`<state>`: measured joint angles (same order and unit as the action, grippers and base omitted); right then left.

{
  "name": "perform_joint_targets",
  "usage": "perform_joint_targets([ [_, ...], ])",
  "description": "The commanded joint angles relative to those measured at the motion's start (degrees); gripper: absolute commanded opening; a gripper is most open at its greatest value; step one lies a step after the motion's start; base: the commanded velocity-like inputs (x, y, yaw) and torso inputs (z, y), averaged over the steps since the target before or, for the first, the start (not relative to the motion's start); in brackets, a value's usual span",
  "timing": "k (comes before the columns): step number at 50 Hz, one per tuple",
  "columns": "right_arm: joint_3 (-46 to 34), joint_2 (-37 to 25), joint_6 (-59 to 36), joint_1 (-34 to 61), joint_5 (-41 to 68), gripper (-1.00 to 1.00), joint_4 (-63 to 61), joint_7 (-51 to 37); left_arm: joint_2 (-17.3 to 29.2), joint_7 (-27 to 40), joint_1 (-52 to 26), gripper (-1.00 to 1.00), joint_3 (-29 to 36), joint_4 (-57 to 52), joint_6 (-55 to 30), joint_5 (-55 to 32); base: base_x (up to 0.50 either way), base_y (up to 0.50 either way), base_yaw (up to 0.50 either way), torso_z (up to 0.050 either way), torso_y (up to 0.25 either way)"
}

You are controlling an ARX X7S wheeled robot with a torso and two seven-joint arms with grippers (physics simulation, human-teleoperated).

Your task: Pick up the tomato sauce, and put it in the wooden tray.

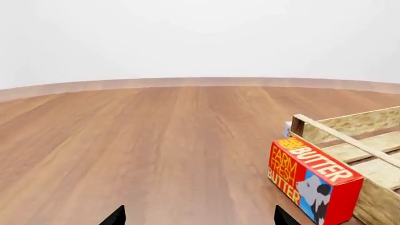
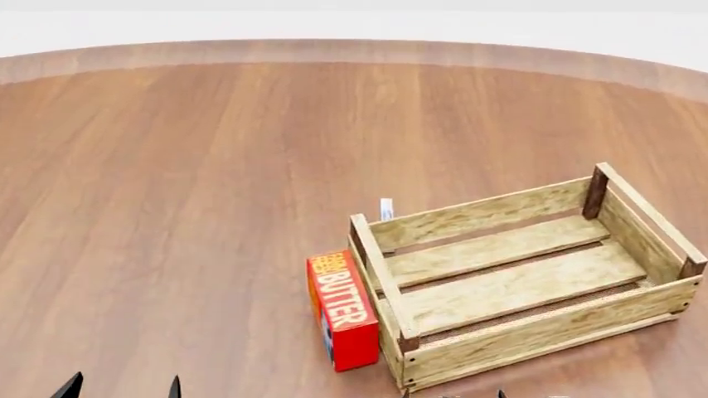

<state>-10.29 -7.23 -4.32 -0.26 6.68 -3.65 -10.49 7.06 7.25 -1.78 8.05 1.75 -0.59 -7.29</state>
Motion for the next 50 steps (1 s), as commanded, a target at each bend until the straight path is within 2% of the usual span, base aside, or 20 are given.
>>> perform_joint_targets([
  [1, 0.55, 0.15, 0.19, -0.20, -0.08, 1.00, -0.14, 0.94, -0.38, -0.16, 0.26, 1.00, -0.19, -0.61, -0.13, 0.31, 0.40, 0.00, 0.00, 0.000, 0.000],
  [30, -0.05, -0.35, 0.81, 0.12, 0.65, 1.00, 0.20, -1.97, 0.77, 1.27, 0.14, 1.00, 1.24, -0.73, 0.06, -0.88, 0.40, 0.00, 0.00, 0.000, 0.001],
  [50, -1.03, -1.22, 1.35, -0.03, 1.10, 1.00, 0.18, -2.79, 1.49, 1.92, 0.06, 1.00, 2.03, -0.45, 0.49, -1.67, 0.00, 0.00, 0.00, 0.000, 0.000],
])
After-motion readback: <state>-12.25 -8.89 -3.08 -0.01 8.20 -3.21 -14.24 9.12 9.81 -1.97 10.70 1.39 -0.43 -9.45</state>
